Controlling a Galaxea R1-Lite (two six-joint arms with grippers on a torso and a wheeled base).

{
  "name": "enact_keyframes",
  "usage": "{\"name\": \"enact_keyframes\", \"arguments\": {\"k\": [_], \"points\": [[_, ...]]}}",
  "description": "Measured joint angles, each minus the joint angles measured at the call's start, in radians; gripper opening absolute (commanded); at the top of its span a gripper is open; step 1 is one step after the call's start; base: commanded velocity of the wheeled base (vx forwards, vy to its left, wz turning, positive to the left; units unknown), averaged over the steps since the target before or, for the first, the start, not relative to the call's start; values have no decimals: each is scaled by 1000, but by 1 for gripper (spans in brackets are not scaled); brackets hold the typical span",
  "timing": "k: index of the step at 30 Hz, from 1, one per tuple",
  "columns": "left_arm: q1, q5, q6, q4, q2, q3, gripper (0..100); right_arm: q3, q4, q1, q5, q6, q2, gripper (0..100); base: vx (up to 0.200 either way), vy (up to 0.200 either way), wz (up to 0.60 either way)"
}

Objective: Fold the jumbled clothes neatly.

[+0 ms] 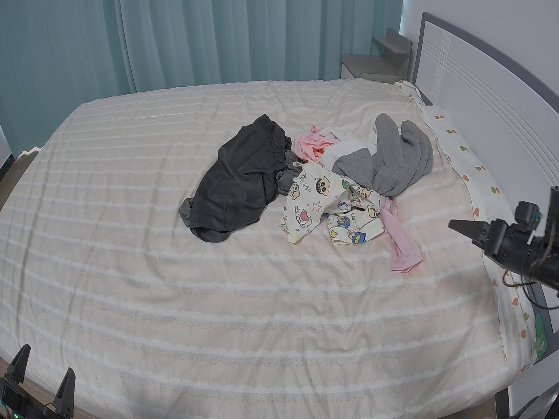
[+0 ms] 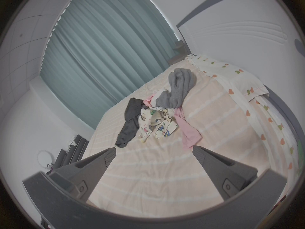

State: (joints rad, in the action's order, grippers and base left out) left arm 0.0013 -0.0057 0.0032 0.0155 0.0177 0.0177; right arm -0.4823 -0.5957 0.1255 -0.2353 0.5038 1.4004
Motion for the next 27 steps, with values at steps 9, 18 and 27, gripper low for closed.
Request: {"name": "enact_keyframes", "arguments": {"k": [9, 18, 27], "points": [[0, 0, 0, 0, 0, 0, 100, -246, -190, 52, 160, 77, 452, 100, 0, 0, 0], [0, 0, 0, 0, 0, 0, 100, -595, -240, 108, 252, 111, 805, 100, 0, 0, 0], [0, 0, 0, 0, 0, 0, 100, -751, -170, 138, 274, 117, 970, 100, 0, 0, 0]]}}
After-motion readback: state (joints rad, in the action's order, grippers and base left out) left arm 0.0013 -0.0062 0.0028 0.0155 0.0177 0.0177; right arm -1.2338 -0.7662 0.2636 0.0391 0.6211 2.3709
